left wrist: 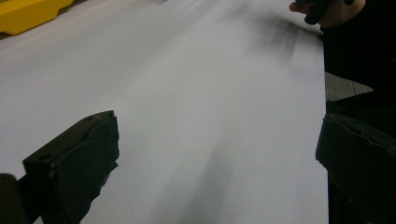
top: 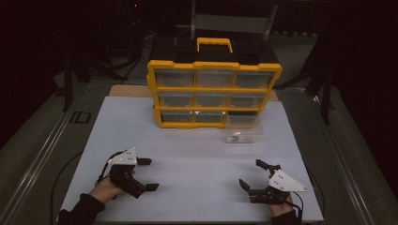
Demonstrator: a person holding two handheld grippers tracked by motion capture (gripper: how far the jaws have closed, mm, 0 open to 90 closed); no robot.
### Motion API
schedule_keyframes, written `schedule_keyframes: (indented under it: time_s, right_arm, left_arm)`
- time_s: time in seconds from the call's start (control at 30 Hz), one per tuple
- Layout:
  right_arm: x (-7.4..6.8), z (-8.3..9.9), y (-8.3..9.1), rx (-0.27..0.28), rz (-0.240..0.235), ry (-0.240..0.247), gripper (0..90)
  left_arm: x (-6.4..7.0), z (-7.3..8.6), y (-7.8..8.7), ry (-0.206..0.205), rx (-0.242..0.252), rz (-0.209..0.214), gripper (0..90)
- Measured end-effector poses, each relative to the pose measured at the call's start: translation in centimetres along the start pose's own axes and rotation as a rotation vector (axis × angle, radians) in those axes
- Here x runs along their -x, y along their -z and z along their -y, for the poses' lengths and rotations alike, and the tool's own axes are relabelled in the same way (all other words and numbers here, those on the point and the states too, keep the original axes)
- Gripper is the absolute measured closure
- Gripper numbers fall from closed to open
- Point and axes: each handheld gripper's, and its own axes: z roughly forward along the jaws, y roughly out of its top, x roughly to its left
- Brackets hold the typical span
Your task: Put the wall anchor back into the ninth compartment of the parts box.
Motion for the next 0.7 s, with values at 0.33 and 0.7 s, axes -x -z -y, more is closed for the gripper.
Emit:
schedule_keyframes:
  time_s: [0.33,0.7]
  right_arm:
    - [0.0,0.0,0.0,-0.001,-0.001,0.005,8.6]
    - [0.0,0.1,0.0,-0.005,-0.003,0.004,8.6]
  left_arm:
    - [0.4,2.2,0.9,0.005,0.019,-0.073,0.3]
    - [0.1,3.6,1.2,0.022,0.042,-0.174,0.3]
